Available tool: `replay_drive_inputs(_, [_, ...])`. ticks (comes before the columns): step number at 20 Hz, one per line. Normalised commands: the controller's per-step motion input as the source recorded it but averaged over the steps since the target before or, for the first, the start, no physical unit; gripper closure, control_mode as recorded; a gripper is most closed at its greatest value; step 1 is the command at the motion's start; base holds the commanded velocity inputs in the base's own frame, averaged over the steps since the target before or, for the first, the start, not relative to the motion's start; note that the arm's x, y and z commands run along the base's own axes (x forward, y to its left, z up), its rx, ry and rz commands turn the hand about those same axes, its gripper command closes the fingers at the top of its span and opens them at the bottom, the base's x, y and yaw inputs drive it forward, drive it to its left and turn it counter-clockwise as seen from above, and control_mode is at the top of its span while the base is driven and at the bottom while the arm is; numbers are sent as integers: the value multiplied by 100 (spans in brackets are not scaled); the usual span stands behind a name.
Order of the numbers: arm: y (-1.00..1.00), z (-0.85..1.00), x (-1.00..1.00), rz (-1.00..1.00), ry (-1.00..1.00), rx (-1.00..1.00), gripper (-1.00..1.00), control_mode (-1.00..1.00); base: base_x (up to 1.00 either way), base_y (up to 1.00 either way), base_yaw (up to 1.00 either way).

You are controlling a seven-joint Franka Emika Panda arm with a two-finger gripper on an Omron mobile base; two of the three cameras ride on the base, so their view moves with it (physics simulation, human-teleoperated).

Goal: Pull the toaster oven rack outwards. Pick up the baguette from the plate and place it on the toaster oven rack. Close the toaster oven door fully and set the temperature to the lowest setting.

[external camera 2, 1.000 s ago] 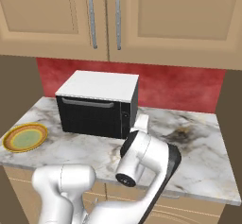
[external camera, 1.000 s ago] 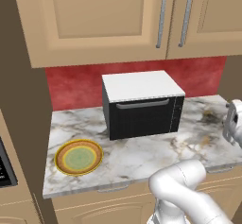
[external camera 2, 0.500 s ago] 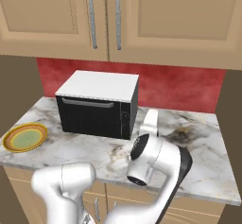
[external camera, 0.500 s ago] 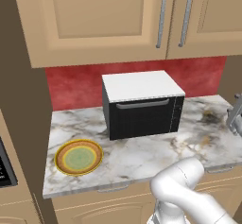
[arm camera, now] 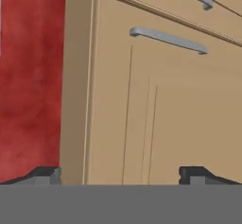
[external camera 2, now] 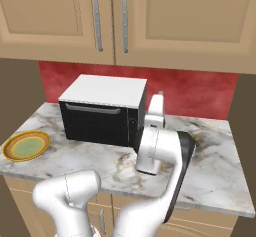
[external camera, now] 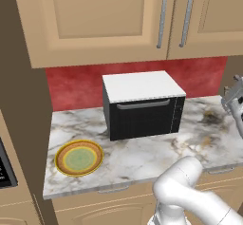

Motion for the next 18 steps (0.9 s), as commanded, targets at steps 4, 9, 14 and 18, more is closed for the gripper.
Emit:
replay_drive_inputs(4, [-34, 1, 0, 15, -50, -15, -100, -100, 0, 0, 0])
replay_drive_inputs(9, [-40, 0, -11, 18, -56, -19, -100, -100, 0, 0, 0])
replay_drive_inputs(14, [-50, 0, -38, 17, -62, -19, -100, -100, 0, 0, 0])
replay_drive_inputs(18, [-45, 0, -40, 9, -63, -18, -100, -100, 0, 0, 0])
